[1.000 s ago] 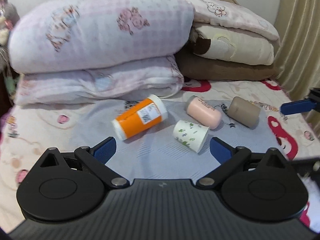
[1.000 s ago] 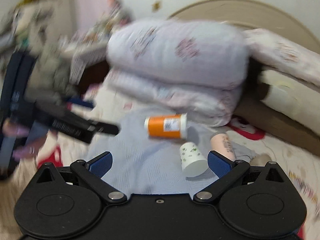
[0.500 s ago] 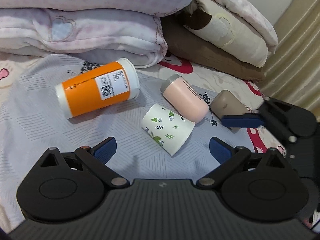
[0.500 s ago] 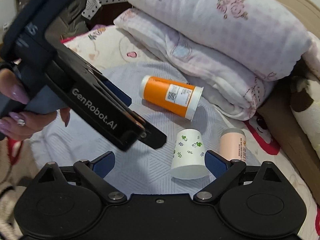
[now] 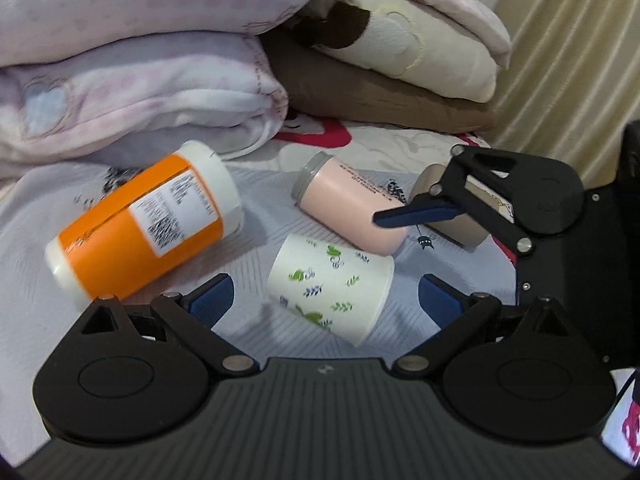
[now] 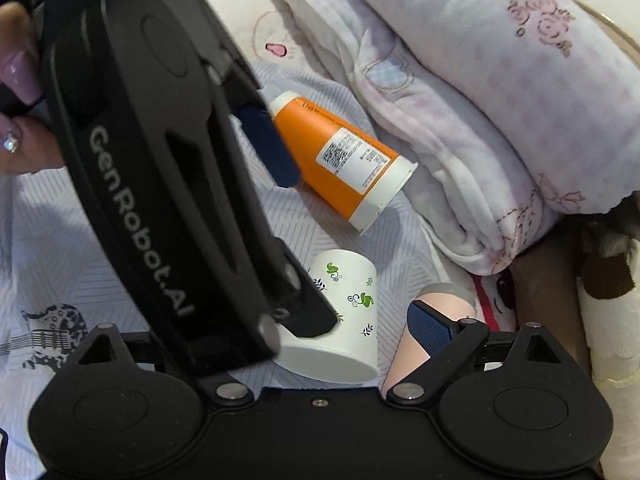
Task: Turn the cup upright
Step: 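Move the left gripper to the lying paper cup while the right gripper approaches its base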
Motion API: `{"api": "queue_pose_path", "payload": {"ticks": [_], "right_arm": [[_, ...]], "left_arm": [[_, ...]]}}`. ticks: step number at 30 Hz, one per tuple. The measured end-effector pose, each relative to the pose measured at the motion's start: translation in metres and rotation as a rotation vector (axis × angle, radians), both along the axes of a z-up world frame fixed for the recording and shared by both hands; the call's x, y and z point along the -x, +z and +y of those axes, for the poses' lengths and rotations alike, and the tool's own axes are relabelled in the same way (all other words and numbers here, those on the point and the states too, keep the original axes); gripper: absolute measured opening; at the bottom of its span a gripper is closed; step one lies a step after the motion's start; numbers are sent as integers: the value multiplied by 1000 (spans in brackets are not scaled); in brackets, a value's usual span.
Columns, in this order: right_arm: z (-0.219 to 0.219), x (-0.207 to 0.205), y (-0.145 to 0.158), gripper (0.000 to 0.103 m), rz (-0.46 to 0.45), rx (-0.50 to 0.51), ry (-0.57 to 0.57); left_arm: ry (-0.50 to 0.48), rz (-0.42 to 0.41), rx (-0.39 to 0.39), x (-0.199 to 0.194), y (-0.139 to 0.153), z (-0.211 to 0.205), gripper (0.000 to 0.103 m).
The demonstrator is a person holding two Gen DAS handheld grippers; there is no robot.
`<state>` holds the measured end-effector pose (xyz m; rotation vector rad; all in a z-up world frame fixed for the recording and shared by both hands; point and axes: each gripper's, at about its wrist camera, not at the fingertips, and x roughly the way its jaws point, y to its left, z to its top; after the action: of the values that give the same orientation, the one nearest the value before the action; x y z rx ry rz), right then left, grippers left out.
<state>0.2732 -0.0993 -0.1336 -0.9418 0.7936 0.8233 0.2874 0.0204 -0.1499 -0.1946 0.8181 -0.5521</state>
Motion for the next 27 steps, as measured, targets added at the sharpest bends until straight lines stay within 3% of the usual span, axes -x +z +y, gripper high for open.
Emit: {"api": "queue_pose_path", "payload": {"ticks": [5,8,16,24,27], "right_arm": [[1,-7,0,95,17,-27,-19],[0,-9,1,95,27,-30,-24],[-24,1,15,95,23,-130,-123],[-27,1,19,95,32,-143,-121],[-14,-12,20,95,70,-112,-79]], "left_arm": [[-19,14,83,-14,-12,5,100],[-39,23,84,-18,-17,3,100],[31,238,134,-27,-23,1,99],[159,378,186,-41,-29,9,92],[223,451,258,-43,-37,16,88]]}}
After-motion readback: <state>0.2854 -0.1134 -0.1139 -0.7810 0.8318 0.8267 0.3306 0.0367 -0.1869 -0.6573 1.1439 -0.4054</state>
